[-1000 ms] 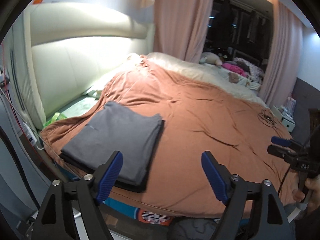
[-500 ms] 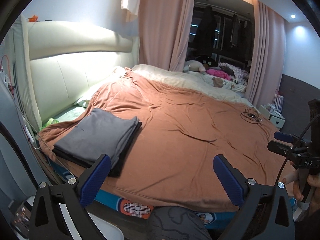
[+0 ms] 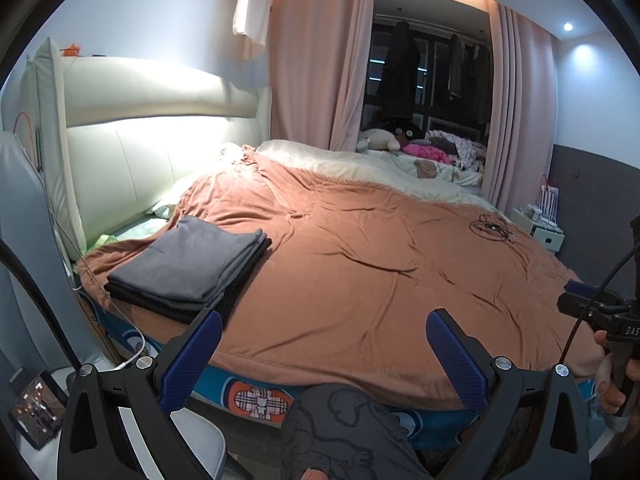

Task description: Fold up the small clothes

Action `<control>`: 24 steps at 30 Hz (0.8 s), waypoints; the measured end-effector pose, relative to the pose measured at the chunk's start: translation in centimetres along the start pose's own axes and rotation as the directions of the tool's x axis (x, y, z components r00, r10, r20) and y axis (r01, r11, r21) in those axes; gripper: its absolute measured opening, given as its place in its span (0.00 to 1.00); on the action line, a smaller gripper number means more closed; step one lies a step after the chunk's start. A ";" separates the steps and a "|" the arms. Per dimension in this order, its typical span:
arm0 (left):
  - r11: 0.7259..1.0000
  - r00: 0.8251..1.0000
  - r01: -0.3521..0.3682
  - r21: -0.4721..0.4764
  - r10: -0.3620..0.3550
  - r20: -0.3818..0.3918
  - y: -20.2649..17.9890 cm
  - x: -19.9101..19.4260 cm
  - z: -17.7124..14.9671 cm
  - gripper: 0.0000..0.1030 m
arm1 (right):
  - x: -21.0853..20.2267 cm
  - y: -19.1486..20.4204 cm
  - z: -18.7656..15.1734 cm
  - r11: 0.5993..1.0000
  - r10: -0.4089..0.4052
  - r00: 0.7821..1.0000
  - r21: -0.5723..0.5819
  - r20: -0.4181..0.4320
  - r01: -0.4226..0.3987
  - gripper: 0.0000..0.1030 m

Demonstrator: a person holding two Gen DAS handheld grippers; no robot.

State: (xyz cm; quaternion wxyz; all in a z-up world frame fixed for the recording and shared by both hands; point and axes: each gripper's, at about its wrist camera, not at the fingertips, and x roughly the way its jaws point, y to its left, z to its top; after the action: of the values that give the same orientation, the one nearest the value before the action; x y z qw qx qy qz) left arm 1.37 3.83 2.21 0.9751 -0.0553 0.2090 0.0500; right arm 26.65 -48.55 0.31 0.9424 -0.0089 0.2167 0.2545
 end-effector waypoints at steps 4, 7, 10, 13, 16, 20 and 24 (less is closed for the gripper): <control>1.000 1.000 0.004 0.019 -0.003 -0.007 -0.8 -0.3 -0.7 1.00 | -1.0 -0.3 -1.1 1.000 -0.016 1.000 0.025 0.011 0.015 1.00; 0.999 1.000 -0.010 0.037 0.010 0.009 -1.4 -1.0 -1.1 1.00 | -1.5 0.0 -1.8 0.999 -0.036 0.999 0.025 0.008 0.036 1.00; 0.999 1.000 -0.011 0.034 0.010 0.030 -1.5 -1.9 -1.4 1.00 | -2.0 0.2 -2.3 0.999 -0.043 0.999 0.025 0.018 0.042 1.00; 0.999 0.999 -0.008 0.032 0.007 0.033 -1.5 -2.3 -1.4 1.00 | -2.4 0.6 -2.5 0.999 -0.048 0.998 0.021 0.027 0.048 1.00; 0.999 0.999 -0.008 0.035 0.007 0.035 -1.7 -2.5 -1.5 1.00 | -2.9 0.8 -3.0 0.999 -0.047 0.998 0.021 0.036 0.046 1.00; 0.999 0.999 -0.009 0.037 0.007 0.033 -1.8 -2.8 -1.6 1.00 | -3.3 0.8 -3.6 0.999 -0.048 0.998 0.019 0.041 0.047 1.00; 0.999 0.999 -0.011 0.041 0.009 0.037 -2.0 -3.0 -1.7 1.00 | -3.4 0.7 -3.8 0.999 -0.048 0.998 0.021 0.049 0.047 1.00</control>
State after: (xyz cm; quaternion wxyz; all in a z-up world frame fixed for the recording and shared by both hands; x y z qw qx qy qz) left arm -1.83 1.42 2.12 0.9795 -0.0334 0.1921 0.0515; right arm 22.12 -50.02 -1.63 0.9533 0.0015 0.1957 0.2302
